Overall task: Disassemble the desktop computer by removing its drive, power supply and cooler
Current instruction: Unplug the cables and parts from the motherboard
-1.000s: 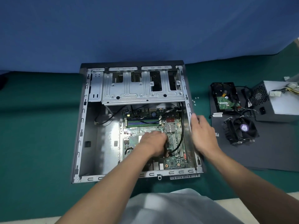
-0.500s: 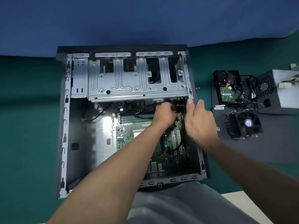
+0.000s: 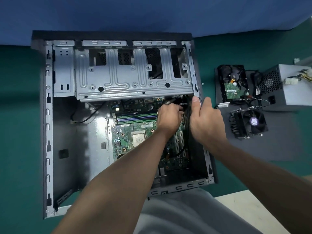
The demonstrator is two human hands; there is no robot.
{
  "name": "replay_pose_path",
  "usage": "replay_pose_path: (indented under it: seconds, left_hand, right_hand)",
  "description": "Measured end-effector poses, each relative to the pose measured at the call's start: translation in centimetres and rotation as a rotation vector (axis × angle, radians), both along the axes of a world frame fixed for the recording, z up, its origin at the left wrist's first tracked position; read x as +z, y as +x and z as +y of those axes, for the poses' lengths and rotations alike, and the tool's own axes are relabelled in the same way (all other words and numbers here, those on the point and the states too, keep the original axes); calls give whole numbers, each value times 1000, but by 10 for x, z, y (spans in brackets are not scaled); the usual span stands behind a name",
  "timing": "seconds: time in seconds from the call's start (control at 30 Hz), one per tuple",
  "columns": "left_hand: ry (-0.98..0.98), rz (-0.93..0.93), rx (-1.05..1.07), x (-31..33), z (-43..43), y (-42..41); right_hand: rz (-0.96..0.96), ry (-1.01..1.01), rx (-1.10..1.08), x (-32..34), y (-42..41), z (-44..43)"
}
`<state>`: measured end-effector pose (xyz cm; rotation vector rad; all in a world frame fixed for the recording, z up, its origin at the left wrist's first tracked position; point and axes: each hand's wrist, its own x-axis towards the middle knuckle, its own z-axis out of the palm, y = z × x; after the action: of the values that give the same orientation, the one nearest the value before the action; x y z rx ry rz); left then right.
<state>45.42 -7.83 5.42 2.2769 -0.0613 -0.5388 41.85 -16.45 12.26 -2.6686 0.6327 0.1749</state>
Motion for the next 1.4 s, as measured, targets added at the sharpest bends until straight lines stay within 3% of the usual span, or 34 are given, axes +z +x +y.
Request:
replay_pose_path:
  seconds: [0.07,0.2,0.43,0.6,0.77,1.17,1.4]
  left_hand:
    - [-27,-1,37,0,-1,-1]
    - [-120,178,248,-5,-7,4]
    - [-93,-55,78,-3,-4,-7]
    - [-217,170,411,-2,-14,-3]
    - [-267,7,263,4,-14,-20]
    - [157,-40,183,13,26,-30]
    - [173,-62,278,28,72,-37]
  right_hand:
    - [13,-23,14,-1,0,0]
    - [12,-20,-2,0,0,-1]
    - [40,-21,-1,3,0,0]
    - [36,-32,-3,4,1,1]
    - [37,-28,-1,2,0,-1]
    - [-1,-38,34,-1,0,-4]
    - [-37,-80,34,-4,0,-5]
